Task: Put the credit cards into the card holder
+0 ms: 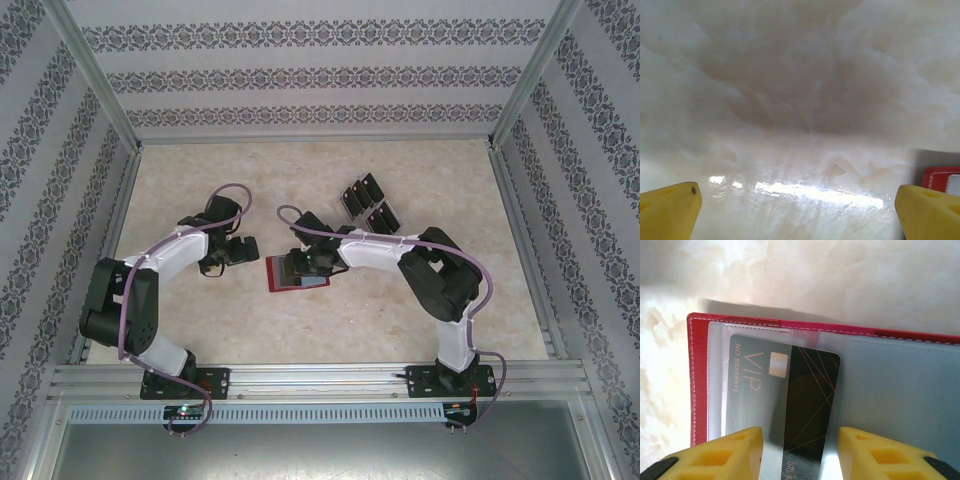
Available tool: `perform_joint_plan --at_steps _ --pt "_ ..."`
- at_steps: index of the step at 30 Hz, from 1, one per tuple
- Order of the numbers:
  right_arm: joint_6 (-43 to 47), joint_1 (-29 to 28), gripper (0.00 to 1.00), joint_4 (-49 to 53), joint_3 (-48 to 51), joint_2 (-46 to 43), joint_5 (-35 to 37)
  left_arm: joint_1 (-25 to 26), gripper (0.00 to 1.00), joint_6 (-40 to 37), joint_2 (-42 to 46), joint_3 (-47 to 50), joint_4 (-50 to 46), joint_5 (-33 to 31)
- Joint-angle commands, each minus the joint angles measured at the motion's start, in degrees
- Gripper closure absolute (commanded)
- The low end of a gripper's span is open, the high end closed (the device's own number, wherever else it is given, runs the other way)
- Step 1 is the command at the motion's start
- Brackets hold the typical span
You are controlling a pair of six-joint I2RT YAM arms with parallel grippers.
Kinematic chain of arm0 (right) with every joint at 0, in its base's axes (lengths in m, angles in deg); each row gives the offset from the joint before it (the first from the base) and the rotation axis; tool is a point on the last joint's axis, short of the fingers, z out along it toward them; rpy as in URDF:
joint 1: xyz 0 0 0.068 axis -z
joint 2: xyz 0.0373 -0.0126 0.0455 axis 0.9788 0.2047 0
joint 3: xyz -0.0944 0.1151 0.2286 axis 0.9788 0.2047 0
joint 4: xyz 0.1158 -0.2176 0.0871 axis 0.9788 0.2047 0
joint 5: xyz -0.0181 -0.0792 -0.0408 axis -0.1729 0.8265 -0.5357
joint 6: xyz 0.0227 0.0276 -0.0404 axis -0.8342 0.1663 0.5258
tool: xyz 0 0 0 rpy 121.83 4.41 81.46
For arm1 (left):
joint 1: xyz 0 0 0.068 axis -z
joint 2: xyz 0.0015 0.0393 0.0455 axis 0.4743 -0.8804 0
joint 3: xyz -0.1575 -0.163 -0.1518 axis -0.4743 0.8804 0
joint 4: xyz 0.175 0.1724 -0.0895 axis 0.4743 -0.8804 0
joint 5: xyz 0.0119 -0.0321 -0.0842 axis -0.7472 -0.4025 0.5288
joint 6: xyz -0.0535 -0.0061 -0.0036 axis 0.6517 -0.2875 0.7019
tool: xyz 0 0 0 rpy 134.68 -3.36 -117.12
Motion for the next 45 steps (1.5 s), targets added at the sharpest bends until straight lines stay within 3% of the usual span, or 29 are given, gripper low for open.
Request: perform_joint_plan --at_steps 1,13,18,23,28,34,45 --pt "-0.5 0.3 0.54 3.1 1.2 -0.9 1.9 0.0 0.00 -1.9 -0.8 -2.0 -2.1 0.6" --pt "-0.1 1.4 0.55 3.4 3.3 -8.8 3.4 6.7 0.00 -1.4 -1.2 -7.7 -4.8 0.9" --pt "-0.9 2.5 0.66 2.5 6.9 -8.2 4.3 11.2 0.00 -0.1 -4.0 -10.9 -5.5 -0.5" --pt "-1.8 3.0 0.85 2.1 9.6 -7.8 7.3 15.6 0.00 1.3 -7.6 -13.6 -6.1 -2.8" --pt "-3.1 3.1 0.93 1.1 10.8 -6.2 7.5 18.3 0.00 3.2 -9.8 -14.2 -5.4 -4.0" --pt "-4.5 3.1 0.99 -1.5 12.4 -5.1 6.4 21.1 0.00 5.4 -13.2 -15.0 -4.3 -3.9" --pt "-5.1 3.2 1.00 -1.6 13.0 -5.2 6.7 22.2 0.00 5.6 -15.8 -14.8 -4.7 -5.6"
